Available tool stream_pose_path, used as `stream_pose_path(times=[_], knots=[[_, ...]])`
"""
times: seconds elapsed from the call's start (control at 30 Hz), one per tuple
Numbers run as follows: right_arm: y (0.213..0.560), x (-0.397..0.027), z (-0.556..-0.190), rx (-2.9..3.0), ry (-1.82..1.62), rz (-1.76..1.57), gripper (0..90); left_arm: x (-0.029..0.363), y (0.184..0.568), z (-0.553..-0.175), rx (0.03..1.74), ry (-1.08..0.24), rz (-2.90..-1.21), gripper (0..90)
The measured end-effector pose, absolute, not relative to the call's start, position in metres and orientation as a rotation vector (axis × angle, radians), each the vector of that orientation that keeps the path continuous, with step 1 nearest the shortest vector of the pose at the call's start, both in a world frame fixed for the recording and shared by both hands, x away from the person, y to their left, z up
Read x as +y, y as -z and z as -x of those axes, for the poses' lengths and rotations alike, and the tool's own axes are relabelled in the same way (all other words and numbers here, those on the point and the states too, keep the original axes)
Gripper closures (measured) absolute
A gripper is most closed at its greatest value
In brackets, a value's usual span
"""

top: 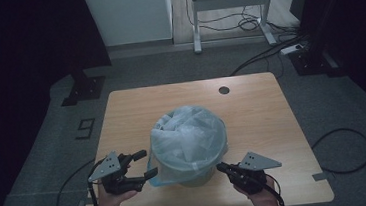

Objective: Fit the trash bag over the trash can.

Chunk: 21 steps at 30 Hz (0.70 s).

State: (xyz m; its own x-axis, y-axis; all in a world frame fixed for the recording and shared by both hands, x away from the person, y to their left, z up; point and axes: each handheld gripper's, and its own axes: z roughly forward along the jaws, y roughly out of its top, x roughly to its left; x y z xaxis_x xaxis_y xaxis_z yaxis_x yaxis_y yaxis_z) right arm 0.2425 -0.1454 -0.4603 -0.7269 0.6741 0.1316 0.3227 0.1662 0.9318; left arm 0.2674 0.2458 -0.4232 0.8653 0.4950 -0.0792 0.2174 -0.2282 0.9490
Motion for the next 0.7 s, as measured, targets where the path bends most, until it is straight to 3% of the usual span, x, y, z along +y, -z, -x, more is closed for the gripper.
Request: stream_pose_path(times=[0.4,0.43,0.5,0.63,0.7], knots=[[0.492,-0.146,-0.255,2.196,-1.568,-1.027,89.2,0.247,0.423,-0.267,0.538,-0.283,-1.808,26.8],[0.492,-0.147,-0.254,2.183,-1.585,-1.03,84.0,0.248,0.422,-0.267,0.538,-0.286,-1.808,26.8],[0.489,-0.151,-0.252,2.142,-1.625,-1.048,65.4,0.249,0.42,-0.268,0.535,-0.288,-1.807,26.6],[0.485,-0.163,-0.245,2.071,-1.668,-1.062,45.6,0.249,0.412,-0.271,0.518,-0.302,-1.81,26.0],[0.485,-0.171,-0.243,2.043,-1.681,-1.071,41.7,0.248,0.406,-0.274,0.504,-0.313,-1.816,25.8]])
